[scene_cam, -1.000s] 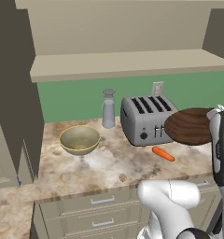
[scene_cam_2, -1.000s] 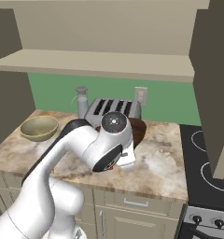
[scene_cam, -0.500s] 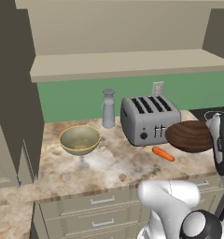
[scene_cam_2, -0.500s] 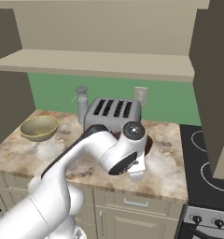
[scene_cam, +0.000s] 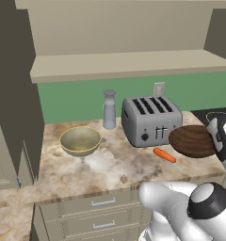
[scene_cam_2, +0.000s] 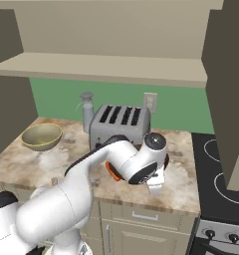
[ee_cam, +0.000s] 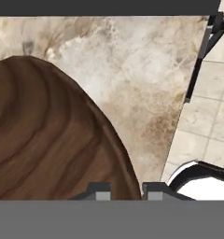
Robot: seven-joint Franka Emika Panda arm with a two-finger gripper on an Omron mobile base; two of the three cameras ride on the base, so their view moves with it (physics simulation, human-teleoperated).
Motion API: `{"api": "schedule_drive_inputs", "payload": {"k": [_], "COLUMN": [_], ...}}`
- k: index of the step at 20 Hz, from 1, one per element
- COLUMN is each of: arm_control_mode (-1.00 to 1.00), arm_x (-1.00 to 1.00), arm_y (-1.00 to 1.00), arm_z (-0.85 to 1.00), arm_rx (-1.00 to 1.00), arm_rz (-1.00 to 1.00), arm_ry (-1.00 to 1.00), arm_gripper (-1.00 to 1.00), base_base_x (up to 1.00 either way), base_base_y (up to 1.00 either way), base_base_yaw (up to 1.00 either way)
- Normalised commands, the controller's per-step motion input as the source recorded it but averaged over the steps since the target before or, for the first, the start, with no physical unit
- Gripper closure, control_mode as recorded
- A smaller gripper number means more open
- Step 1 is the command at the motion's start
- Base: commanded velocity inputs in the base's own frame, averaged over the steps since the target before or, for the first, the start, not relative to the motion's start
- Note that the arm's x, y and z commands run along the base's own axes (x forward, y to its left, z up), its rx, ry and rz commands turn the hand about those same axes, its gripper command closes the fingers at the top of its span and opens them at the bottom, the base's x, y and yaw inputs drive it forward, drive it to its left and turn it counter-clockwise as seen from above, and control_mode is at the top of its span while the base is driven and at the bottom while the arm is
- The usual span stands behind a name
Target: Pick both bowls and place them on the counter. Then place the carrot in one bowl and place the sugar cube in the other bowl.
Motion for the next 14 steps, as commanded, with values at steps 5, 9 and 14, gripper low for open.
{"api": "schedule_drive_inputs", "payload": {"k": [5, 9, 14], "arm_control_mode": [-1.0, -1.0, -1.0], "arm_x": [0.28, 0.25, 0.02], "arm_y": [-0.01, -0.05, 0.0], "arm_z": [-0.47, -0.4, -0.32], "arm_rx": [0.01, 0.02, 0.02], "arm_rz": [-0.03, -0.04, -0.02], "arm_ry": [0.02, 0.02, 0.09], "arm_gripper": [1.0, 1.0, 1.0], "base_base_x": [0.0, 0.0, 0.0], "base_base_y": [0.0, 0.0, 0.0], "base_base_yaw": [0.0, 0.0, 0.0]}}
